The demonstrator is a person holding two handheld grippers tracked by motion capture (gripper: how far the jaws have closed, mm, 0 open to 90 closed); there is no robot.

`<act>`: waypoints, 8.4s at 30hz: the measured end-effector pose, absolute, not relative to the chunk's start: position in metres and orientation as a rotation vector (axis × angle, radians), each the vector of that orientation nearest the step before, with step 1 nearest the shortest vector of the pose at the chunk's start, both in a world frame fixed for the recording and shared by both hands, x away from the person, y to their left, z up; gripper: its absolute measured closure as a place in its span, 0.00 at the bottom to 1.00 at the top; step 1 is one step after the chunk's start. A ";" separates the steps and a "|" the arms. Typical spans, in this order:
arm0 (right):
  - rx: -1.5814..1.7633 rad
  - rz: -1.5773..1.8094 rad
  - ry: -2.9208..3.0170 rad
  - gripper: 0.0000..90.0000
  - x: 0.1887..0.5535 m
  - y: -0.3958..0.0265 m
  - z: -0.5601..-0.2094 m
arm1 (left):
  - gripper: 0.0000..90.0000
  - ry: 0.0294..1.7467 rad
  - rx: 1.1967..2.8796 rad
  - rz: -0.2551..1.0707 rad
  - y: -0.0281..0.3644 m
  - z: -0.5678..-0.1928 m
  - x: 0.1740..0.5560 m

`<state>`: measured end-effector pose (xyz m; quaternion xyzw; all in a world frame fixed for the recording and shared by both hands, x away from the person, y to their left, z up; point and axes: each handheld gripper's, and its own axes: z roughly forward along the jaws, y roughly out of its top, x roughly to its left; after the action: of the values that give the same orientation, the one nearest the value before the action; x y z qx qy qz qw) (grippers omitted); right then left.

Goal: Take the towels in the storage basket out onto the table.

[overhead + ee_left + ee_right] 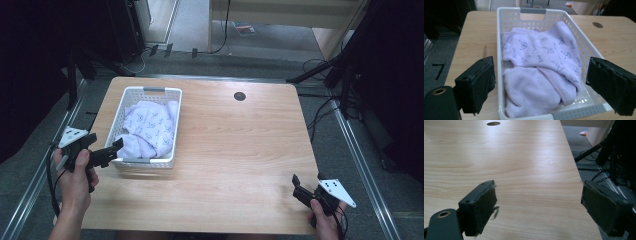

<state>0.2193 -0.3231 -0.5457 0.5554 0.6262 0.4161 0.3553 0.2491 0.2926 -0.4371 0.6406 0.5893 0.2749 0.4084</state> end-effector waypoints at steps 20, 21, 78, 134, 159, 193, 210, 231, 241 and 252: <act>1.437 1.076 1.618 0.15 0.219 -0.323 -0.546 | 0.10 1.576 1.985 0.519 0.245 -0.435 0.344; 1.437 1.077 1.618 0.15 0.219 -0.323 -0.546 | 0.07 1.565 1.997 0.487 0.244 -0.436 0.348; 1.436 1.069 1.627 0.15 0.220 -0.323 -0.546 | 0.30 1.803 2.218 0.185 0.218 -0.505 0.433; 1.463 1.089 1.600 0.15 0.219 -0.326 -0.546 | 0.77 1.587 2.108 0.256 0.174 -0.330 0.410; 1.461 1.082 1.606 0.15 0.219 -0.325 -0.546 | 0.77 1.431 2.180 0.135 0.051 -0.365 0.421; 1.457 1.104 1.599 0.15 0.220 -0.327 -0.546 | 0.40 1.381 2.379 0.102 -0.054 -0.476 0.414; 1.464 1.104 1.599 0.15 0.220 -0.326 -0.546 | 0.00 1.452 2.321 0.080 -0.008 -0.434 0.413; 1.463 1.102 1.596 0.15 0.220 -0.326 -0.546 | 0.00 1.551 2.191 0.214 0.103 -0.388 0.400; 1.466 1.101 1.597 0.15 0.220 -0.326 -0.546 | 0.00 1.648 2.115 0.277 0.176 -0.382 0.381; 1.460 1.099 1.597 0.15 0.220 -0.326 -0.546 | 0.00 1.731 2.021 0.333 0.243 -0.392 0.349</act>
<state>0.2197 -0.3263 -0.5457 0.5637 0.6164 0.4243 0.3497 0.3492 0.2427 -0.3922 0.7337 0.6285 0.1209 0.2281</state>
